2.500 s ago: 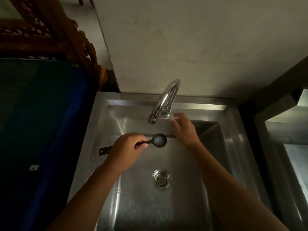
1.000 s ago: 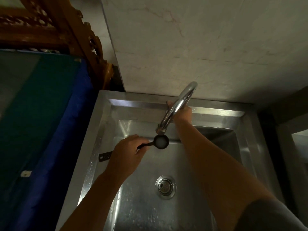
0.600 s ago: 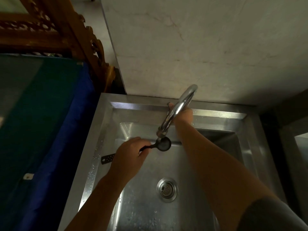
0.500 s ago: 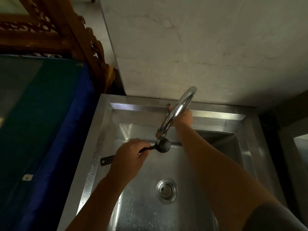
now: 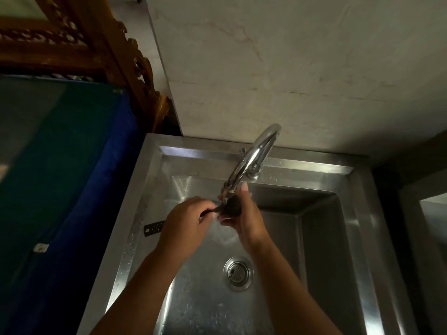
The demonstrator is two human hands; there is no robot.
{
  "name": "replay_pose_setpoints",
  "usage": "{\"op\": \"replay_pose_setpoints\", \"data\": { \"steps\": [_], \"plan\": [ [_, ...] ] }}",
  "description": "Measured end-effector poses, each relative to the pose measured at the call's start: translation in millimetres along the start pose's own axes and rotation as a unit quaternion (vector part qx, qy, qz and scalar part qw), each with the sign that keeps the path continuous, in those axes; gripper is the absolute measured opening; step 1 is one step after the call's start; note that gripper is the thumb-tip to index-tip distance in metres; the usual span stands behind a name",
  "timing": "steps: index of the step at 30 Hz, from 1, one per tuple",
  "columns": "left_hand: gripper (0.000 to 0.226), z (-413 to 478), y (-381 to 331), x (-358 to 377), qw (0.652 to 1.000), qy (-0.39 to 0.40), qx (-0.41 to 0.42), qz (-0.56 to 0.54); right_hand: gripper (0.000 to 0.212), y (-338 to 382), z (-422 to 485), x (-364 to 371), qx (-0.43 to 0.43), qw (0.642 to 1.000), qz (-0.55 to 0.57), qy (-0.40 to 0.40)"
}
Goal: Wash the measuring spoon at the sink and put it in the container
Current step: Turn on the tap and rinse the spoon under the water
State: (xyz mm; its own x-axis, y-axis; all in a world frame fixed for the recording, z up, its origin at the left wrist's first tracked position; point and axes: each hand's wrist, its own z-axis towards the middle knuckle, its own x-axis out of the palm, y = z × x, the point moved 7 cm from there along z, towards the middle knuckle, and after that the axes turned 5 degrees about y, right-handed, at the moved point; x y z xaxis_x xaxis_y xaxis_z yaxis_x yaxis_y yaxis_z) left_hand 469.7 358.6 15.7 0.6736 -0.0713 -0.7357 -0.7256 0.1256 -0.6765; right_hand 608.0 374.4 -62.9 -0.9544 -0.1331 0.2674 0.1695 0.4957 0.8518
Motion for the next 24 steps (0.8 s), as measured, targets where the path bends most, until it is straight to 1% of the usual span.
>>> {"op": "replay_pose_setpoints", "data": {
  "steps": [1,4,8,10,12,14,15,16,17,19,20,21,22,23,24],
  "plan": [
    [0.009,-0.3,-0.7,0.1,1.0,0.0,0.003,0.003,0.066,1.6,-3.8,2.6,-0.009,1.0,-0.006,0.012],
    [0.007,0.0,-0.5,-0.3,1.0,0.009,0.007,0.006,0.044,14.1,-8.4,4.5,-0.041,0.998,-0.039,0.042],
    [0.003,3.9,4.8,-5.7,0.999,0.036,0.003,0.016,0.028,28.4,-10.2,10.8,-0.053,0.983,-0.124,0.122],
    [0.009,8.1,8.2,-0.4,0.995,0.09,-0.008,0.035,0.019,39.6,-9.8,12.8,-0.065,0.97,-0.177,0.153],
    [0.014,9.5,12.5,9.0,0.984,0.17,-0.019,0.037,0.016,50.2,-6.0,15.2,-0.069,0.947,-0.261,0.174],
    [0.012,11.6,16.4,16.6,0.975,0.221,-0.026,0.016,0.018,58.8,-0.5,18.8,-0.078,0.904,-0.374,0.191],
    [0.009,13.2,17.4,19.6,0.972,0.233,-0.03,0.007,0.019,61.8,2.2,20.0,-0.087,0.878,-0.429,0.195],
    [0.012,15.5,18.0,21.9,0.971,0.238,-0.038,-0.006,0.018,64.4,4.9,21.1,-0.096,0.852,-0.477,0.194],
    [0.016,17.9,19.2,23.9,0.969,0.241,-0.051,-0.019,0.017,66.1,6.3,22.3,-0.109,0.819,-0.53,0.19],
    [0.024,21.9,21.1,27.0,0.967,0.235,-0.081,-0.049,0.013,67.4,5.5,26.4,-0.139,0.727,-0.652,0.165],
    [0.023,24.7,21.0,27.8,0.968,0.224,-0.092,-0.067,0.012,68.9,3.5,28.5,-0.161,0.683,-0.698,0.144],
    [0.018,27.8,20.9,28.0,0.97,0.204,-0.102,-0.087,0.013,72.2,0.0,31.6,-0.192,0.654,-0.721,0.121],
    [0.017,31.1,20.4,28.2,0.971,0.178,-0.113,-0.108,0.016,75.4,-4.4,35.7,-0.232,0.645,-0.721,0.1],
    [0.017,34.9,19.2,29.0,0.971,0.153,-0.127,-0.135,0.019,78.8,-8.6,38.6,-0.272,0.649,-0.706,0.082],
    [0.018,37.8,18.3,31.9,0.966,0.128,-0.144,-0.172,0.021,81.6,-10.5,39.4,-0.298,0.66,-0.687,0.062]
  ]
}}
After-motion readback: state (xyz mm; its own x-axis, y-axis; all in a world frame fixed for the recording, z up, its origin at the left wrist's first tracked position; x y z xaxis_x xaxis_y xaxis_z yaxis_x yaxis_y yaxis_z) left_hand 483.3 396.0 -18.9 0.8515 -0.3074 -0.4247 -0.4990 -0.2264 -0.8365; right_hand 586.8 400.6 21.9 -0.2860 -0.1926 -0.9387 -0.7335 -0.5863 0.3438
